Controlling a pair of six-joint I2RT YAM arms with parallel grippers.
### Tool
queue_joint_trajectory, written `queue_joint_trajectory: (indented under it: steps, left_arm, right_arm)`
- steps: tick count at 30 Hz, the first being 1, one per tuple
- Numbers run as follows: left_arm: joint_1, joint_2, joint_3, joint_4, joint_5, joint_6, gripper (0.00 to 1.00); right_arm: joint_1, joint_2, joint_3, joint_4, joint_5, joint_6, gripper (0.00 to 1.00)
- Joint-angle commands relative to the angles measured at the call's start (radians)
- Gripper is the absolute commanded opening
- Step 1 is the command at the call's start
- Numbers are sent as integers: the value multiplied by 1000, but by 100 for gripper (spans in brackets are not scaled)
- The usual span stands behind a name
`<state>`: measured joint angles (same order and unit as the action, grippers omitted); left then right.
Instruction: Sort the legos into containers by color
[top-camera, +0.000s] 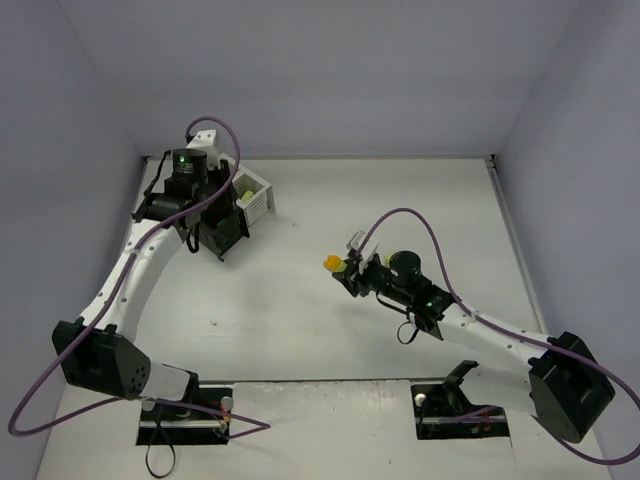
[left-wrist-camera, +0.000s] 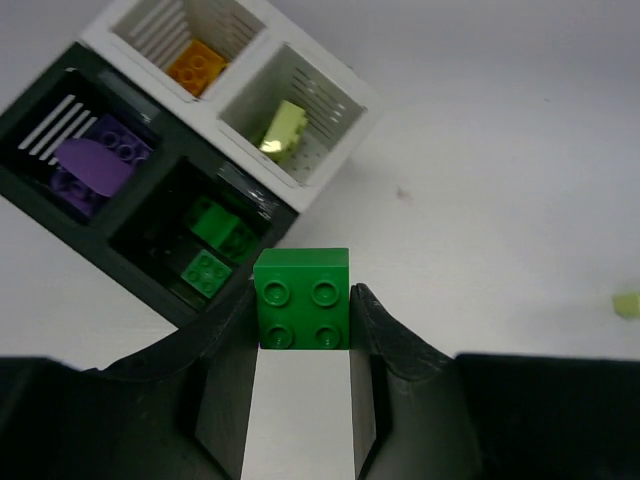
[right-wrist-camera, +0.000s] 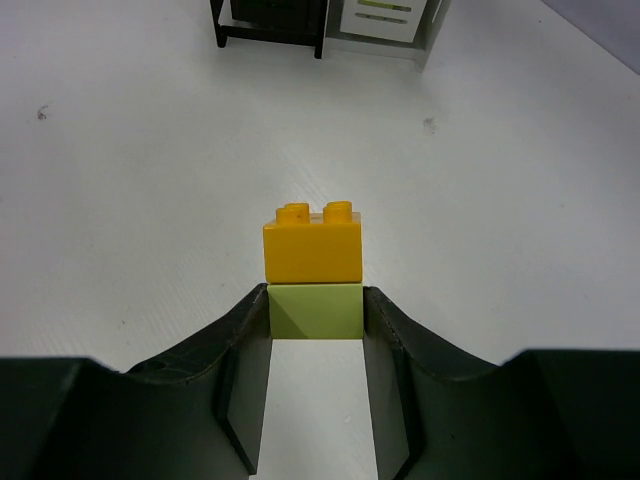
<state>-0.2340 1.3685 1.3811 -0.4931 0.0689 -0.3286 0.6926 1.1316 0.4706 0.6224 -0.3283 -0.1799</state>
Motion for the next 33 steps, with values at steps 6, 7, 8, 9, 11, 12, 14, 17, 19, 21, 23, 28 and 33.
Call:
queue_joint_trajectory:
  steps: [6,7,8,9,11,12,14,17,19,21,23,28,33]
  left_arm:
    - [56,204,151,-70,-201,28,4]
    - [61,214,156,-70,-196,28,4]
    - [64,231,154,-70,-186,25,4]
    - [67,239,154,-68,-185,23,4]
    - [73,251,148,-67,-187,20,13]
    - [76,259,145,-65,-192,19,16]
    - [81,268,139,-64,-189,16,26]
    - [84,276,136,-55,-184,11,38]
    - [87,284,141,-61,-182,10,47]
    - [87,282,141,-65,-182,10,52]
    - [87,267,131,-59,-181,8,58]
    - [70,166,110,-58,-74,-9,60]
    - [-22,31,47,-38,165,-55,66]
  right_arm:
    - [-7,-67,-9,92,2,23,0]
    - [-7,-64,-9,94,0,25,0]
    - [-7,-62,-9,96,0,26,0]
    - [-7,-58,-10,97,-2,28,0]
    - [-7,-55,-9,97,0,28,0]
    - [-7,-55,-9,99,-2,28,0]
    - [-7,-52,-9,100,2,28,0]
    - [-7,-38,-9,102,0,30,0]
    - [-7,-35,-7,103,2,30,0]
    - [-7,-35,-7,102,2,30,0]
    - [-7,-33,-9,105,2,30,0]
    - [-7,-42,-21,131,-17,30,0]
    - [-5,-70,-30,152,-55,30,0]
